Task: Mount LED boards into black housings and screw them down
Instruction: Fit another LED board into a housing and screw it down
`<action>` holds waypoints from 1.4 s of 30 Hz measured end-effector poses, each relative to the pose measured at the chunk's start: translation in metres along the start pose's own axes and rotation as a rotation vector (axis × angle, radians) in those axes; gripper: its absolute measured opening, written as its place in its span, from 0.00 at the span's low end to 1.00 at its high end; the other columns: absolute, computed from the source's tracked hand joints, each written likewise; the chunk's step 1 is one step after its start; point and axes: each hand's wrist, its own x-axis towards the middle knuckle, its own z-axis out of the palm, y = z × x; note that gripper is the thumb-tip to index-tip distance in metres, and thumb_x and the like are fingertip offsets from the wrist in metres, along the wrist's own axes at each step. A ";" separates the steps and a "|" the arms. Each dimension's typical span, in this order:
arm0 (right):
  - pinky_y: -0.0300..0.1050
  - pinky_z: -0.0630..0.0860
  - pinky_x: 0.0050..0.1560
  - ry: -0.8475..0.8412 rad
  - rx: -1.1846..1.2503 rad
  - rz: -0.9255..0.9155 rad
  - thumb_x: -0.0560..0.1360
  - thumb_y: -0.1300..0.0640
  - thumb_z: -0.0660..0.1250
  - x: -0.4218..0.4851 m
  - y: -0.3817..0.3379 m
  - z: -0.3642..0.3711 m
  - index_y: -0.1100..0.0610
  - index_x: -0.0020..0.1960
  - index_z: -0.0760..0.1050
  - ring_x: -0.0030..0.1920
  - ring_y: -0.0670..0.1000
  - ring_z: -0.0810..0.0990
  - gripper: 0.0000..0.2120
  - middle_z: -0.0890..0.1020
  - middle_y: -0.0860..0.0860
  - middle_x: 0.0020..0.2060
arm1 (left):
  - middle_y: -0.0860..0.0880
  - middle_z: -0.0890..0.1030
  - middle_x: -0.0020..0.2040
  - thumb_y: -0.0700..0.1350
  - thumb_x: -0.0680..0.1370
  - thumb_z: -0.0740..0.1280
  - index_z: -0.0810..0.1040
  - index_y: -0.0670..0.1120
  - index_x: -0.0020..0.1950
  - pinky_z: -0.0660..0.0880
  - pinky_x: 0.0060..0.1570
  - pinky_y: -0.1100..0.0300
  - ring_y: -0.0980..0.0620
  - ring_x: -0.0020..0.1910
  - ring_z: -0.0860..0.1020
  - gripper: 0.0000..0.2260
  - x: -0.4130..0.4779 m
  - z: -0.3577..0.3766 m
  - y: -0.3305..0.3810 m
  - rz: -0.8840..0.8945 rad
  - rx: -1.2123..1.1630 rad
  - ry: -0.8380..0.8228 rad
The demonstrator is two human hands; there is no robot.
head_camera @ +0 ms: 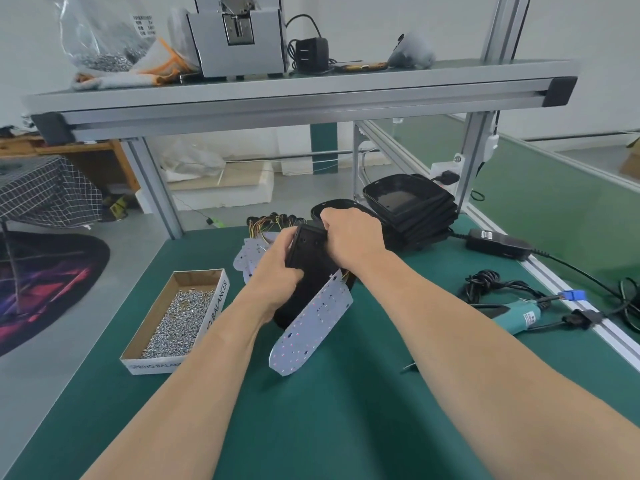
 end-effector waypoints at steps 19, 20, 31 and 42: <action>0.49 0.70 0.47 -0.429 0.315 -0.092 0.78 0.59 0.66 0.001 0.019 -0.016 0.53 0.51 0.69 0.48 0.55 0.75 0.06 0.78 0.53 0.47 | 0.49 0.82 0.54 0.25 0.72 0.59 0.72 0.62 0.58 0.71 0.39 0.58 0.46 0.52 0.79 0.32 0.006 0.001 0.003 -0.044 0.078 0.012; 0.48 0.70 0.47 -0.483 0.341 -0.072 0.78 0.59 0.66 0.002 0.019 -0.017 0.53 0.51 0.69 0.49 0.54 0.75 0.06 0.78 0.51 0.46 | 0.49 0.82 0.54 0.26 0.72 0.59 0.72 0.63 0.58 0.70 0.37 0.58 0.45 0.51 0.79 0.32 0.007 0.000 0.003 -0.054 0.081 0.009; 0.46 0.74 0.48 -0.482 0.886 0.436 0.74 0.73 0.59 -0.057 0.050 0.032 0.58 0.56 0.72 0.46 0.51 0.77 0.16 0.80 0.51 0.43 | 0.51 0.86 0.49 0.36 0.67 0.73 0.76 0.60 0.55 0.80 0.42 0.52 0.48 0.46 0.85 0.24 -0.001 -0.005 0.003 -0.139 -0.207 0.051; 0.41 0.77 0.34 -0.525 1.190 0.545 0.76 0.66 0.66 -0.088 0.033 0.039 0.54 0.76 0.59 0.44 0.53 0.87 0.32 0.82 0.57 0.49 | 0.49 0.87 0.44 0.23 0.69 0.67 0.77 0.57 0.54 0.79 0.34 0.53 0.47 0.37 0.84 0.30 0.001 -0.011 -0.005 -0.157 -0.349 0.145</action>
